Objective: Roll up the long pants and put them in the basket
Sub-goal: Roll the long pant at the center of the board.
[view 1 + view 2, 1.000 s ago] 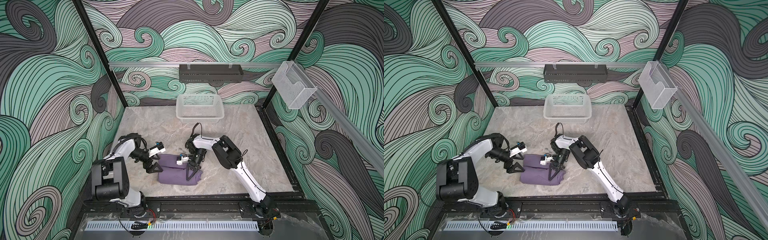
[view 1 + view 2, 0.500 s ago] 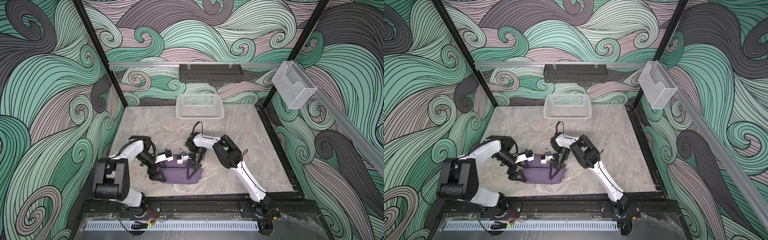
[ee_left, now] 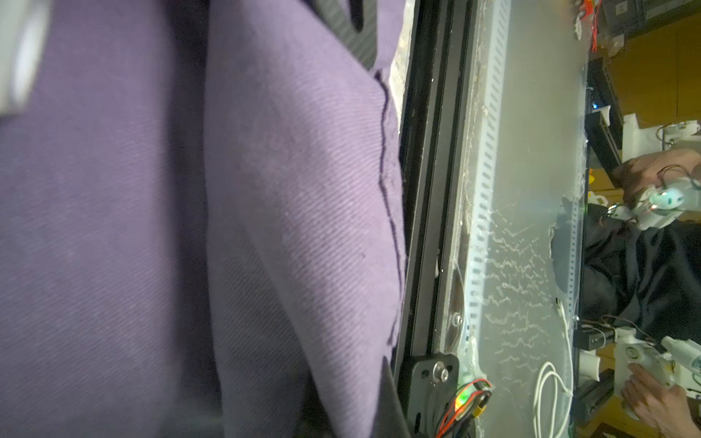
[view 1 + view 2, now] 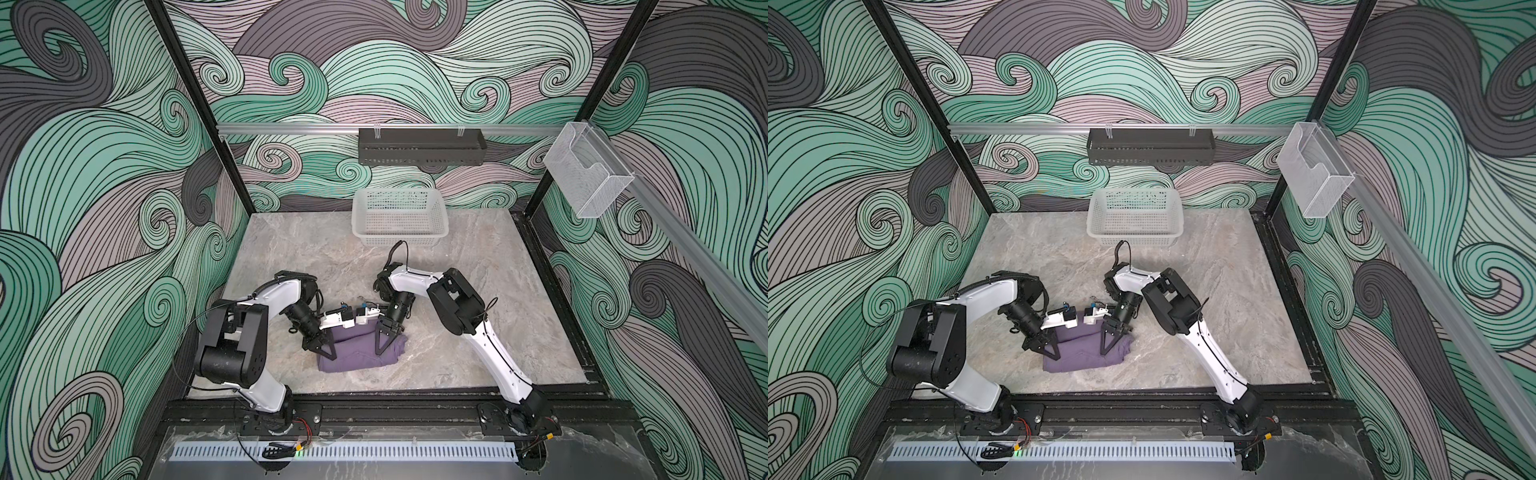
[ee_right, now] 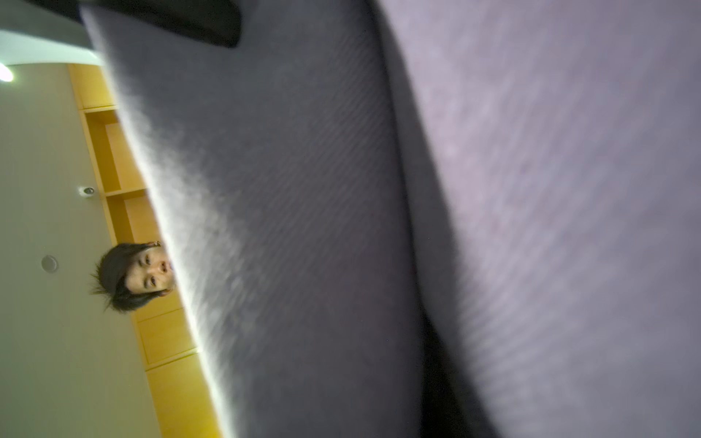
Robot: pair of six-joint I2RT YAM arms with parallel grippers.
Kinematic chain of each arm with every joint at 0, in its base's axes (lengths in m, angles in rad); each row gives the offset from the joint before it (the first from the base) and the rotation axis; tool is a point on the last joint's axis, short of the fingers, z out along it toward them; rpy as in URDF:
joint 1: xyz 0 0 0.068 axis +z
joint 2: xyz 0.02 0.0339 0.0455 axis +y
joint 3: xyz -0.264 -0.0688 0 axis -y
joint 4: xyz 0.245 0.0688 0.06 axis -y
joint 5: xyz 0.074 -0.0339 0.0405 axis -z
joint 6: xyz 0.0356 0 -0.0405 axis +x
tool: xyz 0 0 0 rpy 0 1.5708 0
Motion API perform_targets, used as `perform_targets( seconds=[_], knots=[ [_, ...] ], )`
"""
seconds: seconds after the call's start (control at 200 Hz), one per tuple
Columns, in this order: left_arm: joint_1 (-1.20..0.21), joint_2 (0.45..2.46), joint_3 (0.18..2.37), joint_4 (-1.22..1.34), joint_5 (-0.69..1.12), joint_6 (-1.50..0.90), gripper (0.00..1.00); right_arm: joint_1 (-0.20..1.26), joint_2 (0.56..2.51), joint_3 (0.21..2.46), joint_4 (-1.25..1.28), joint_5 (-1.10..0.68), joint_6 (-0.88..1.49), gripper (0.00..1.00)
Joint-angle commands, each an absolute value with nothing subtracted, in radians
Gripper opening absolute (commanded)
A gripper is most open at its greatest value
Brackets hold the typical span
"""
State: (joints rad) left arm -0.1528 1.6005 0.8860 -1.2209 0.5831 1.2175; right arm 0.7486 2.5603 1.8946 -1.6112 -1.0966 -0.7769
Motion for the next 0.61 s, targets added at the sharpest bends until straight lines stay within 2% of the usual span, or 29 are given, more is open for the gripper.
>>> perform_targets(
  seconds=[0.0,0.15,0.29,0.425,0.6],
  knots=[
    [-0.161,1.663,0.865,-1.324,0.479,1.177,0.00,0.662,2.498,1.830,-1.576,-0.968,-0.753,0.99],
    [-0.152,1.720,0.865,-1.304,0.462,1.163,0.00,0.668,2.291,1.682,-1.361,-0.767,-0.533,0.99],
    [-0.149,1.735,0.875,-1.294,0.434,1.156,0.00,0.742,1.967,1.502,-1.088,-0.316,-0.382,0.99],
    [-0.142,1.771,0.897,-1.279,0.405,1.121,0.00,0.945,1.657,1.248,-0.805,0.065,-0.487,0.99],
    [-0.139,1.813,0.918,-1.261,0.402,1.101,0.00,1.268,1.408,0.950,-0.431,0.298,-0.660,0.99]
  ],
)
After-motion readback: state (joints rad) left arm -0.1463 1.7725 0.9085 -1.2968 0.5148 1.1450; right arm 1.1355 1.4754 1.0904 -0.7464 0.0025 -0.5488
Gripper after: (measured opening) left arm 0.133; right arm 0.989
